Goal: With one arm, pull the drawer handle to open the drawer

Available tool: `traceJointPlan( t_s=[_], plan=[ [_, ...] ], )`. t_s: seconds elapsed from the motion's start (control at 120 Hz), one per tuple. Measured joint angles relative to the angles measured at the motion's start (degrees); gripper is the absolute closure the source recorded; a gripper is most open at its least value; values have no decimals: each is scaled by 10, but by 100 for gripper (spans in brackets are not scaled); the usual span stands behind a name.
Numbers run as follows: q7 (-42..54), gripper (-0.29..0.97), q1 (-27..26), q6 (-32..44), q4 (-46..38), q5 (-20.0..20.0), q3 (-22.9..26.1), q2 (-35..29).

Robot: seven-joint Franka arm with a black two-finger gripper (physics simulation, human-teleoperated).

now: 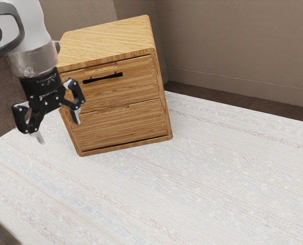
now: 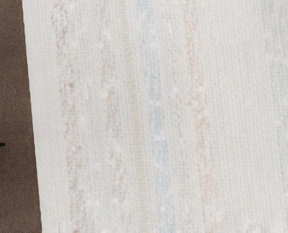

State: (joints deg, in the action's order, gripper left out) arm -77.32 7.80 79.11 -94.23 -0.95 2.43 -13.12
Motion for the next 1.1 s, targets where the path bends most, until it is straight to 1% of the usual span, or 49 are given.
traceJointPlan(
  t_s=[0.067,0.1,0.133,0.167,0.2,0.283,0.342,0.408,0.617,0.758,0.95,1.1],
  plan=[
    [-13,0,-12,30,-14,11,15,4],
    [-19,0,-31,52,-34,11,8,6],
    [-25,0,-60,75,-57,3,-20,7],
    [-31,0,-94,95,-57,-7,-56,8],
    [-42,0,-114,112,-54,-18,-76,8],
    [-73,0,-128,146,25,-48,-116,54],
    [-92,0,-121,172,51,-56,-141,71],
    [-111,0,-111,206,40,-61,-152,73],
    [-155,0,-112,311,29,-68,-148,92],
    [-179,0,-89,379,19,-61,-155,104],
    [-206,0,-55,425,11,-60,-149,111],
    [-221,0,-65,441,1,-68,-147,113]
  ],
)
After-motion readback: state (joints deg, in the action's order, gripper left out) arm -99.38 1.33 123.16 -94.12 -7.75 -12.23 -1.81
